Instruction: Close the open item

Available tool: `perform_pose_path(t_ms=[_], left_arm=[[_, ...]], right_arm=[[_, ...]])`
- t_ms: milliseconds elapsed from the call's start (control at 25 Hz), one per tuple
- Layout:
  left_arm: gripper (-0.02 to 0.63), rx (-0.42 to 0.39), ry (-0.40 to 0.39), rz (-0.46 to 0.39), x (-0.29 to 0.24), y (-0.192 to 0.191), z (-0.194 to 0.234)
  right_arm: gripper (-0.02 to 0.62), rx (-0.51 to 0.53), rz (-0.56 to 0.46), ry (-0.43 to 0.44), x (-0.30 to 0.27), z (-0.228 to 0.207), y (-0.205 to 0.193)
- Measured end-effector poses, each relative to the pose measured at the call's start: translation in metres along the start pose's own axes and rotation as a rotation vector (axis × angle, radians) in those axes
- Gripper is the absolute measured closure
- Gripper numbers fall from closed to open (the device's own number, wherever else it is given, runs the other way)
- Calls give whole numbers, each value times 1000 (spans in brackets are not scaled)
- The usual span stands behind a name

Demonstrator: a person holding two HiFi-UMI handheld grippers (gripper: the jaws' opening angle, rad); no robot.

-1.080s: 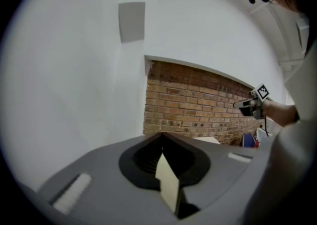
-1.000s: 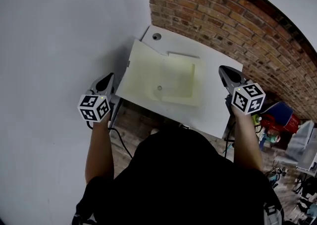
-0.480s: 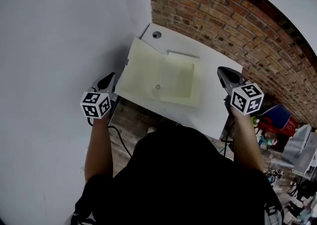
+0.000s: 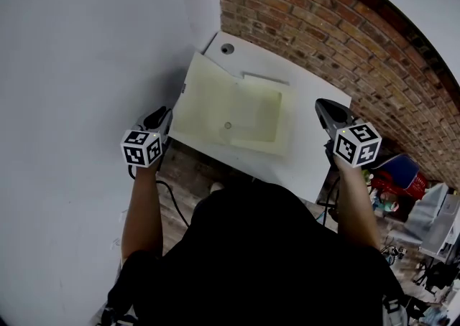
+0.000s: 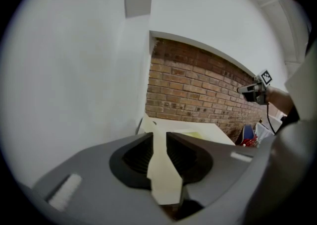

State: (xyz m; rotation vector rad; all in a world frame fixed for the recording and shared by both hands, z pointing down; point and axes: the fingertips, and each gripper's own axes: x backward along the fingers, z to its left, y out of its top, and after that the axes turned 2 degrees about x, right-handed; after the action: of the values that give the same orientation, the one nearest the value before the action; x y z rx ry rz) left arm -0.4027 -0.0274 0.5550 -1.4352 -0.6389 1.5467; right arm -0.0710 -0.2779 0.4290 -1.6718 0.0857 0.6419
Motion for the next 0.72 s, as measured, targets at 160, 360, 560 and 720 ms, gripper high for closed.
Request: perform_pose_path(t_ms=[160,360,560,720], left_arm=[[530,8,-25,51,-10,-14,2],[484,2,-38,115,-20,-30,3],[459,-4,-36,151,-27,-40,7],[445,3,-39,185,-33,-54,8]], right_arm=[[595,0,5,3,-5,3,-1],[595,-7,9,-2,-7,3,-3],[595,-3,13,-5,-8,2,-5],[595,-9,31,-5,-12,2,-11]])
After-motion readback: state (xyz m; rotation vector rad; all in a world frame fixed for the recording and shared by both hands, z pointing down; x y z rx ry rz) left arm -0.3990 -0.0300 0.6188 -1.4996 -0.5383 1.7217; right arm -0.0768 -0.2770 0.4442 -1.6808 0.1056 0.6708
